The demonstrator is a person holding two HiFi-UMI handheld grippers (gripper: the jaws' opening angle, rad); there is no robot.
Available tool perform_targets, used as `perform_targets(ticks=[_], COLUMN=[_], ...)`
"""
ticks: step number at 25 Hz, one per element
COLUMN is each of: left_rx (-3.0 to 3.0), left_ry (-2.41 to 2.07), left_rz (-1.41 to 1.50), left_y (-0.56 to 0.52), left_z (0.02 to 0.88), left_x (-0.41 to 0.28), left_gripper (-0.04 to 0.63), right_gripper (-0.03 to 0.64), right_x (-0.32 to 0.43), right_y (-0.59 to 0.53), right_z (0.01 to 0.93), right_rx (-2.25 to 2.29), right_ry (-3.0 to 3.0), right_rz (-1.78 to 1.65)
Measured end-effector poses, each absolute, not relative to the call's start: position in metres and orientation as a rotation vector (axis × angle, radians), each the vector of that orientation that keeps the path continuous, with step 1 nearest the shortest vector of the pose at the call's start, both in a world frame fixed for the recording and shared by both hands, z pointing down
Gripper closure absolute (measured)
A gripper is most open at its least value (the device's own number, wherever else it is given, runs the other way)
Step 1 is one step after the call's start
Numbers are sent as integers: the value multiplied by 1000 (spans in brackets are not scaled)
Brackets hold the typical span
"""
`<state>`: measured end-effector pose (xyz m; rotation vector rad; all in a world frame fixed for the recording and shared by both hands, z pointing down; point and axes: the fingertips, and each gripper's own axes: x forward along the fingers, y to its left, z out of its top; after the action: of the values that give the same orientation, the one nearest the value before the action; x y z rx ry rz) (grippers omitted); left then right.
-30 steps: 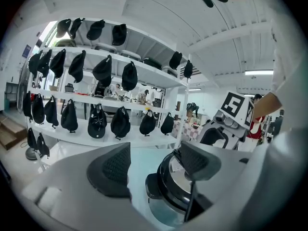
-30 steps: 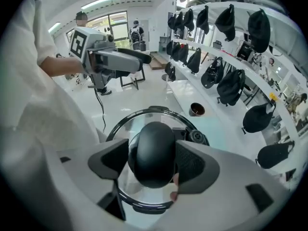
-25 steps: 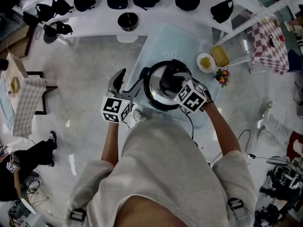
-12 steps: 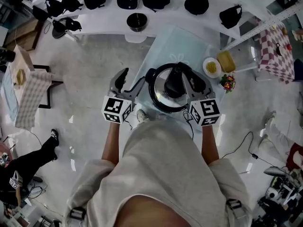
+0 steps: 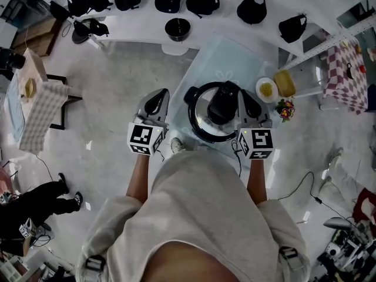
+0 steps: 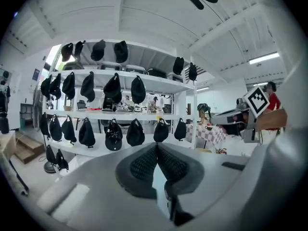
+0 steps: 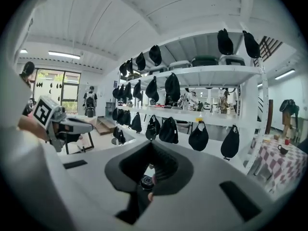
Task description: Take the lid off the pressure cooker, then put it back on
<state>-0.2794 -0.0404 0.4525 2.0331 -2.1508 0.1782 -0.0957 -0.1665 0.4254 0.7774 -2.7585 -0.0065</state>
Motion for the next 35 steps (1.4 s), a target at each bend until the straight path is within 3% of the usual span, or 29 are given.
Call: perform_targets(ticks=[35], left_rx=[1988], left_ry=[-2167], left_rz=[198], left_y=[-37], left_z=[456], left_x=[-272], left_gripper=[588], right_gripper=[617], right_x=[-88], right_y=[-156], right_z=[454], right_rx=[716], right_ry=[-2710], right_rz=[107])
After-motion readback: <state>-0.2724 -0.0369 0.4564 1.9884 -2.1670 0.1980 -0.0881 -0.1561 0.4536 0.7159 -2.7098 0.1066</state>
